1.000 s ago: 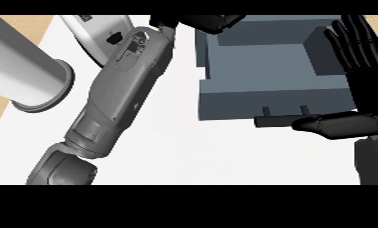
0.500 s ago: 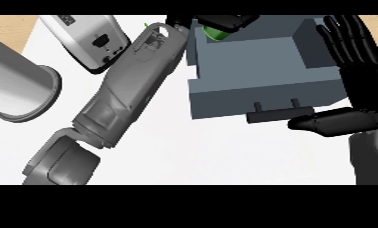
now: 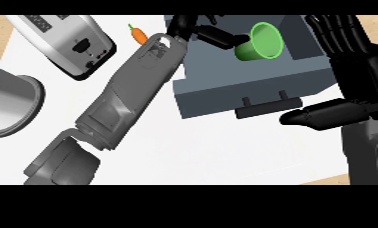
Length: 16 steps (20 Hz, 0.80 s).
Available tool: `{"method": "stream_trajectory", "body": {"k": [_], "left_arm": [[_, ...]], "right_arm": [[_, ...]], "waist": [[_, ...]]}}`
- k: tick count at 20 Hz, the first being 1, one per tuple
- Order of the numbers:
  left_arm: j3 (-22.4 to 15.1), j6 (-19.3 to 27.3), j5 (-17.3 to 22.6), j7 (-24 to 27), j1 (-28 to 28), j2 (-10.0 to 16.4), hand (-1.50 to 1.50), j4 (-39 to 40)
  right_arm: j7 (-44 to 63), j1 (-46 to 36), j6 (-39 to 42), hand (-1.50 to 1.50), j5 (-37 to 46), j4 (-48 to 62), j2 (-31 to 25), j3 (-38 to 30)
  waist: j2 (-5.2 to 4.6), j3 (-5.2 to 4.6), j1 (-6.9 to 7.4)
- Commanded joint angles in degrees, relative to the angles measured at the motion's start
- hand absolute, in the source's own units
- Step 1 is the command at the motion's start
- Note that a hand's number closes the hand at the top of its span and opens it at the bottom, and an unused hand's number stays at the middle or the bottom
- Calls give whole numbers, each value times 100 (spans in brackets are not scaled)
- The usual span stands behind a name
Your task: Pick up the cup, place it into the drawer and close the drawer
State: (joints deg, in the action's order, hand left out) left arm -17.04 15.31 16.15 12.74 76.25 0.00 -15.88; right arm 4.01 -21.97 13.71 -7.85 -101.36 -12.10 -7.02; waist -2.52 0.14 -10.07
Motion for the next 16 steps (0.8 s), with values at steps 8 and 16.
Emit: {"method": "stream_trajectory", "body": {"k": [8, 16], "left_arm": [[101, -192, 1077, 808, -413, 0, -150, -554], [394, 91, 1752, 1416, -250, 0, -150, -679]], "right_arm": [[39, -175, 1167, 150, -929, -10, 91, 681], [714, 38, 2344, 150, -673, 27, -668, 1622]], "waist": [[-40, -9, -260], [65, -19, 134]]}}
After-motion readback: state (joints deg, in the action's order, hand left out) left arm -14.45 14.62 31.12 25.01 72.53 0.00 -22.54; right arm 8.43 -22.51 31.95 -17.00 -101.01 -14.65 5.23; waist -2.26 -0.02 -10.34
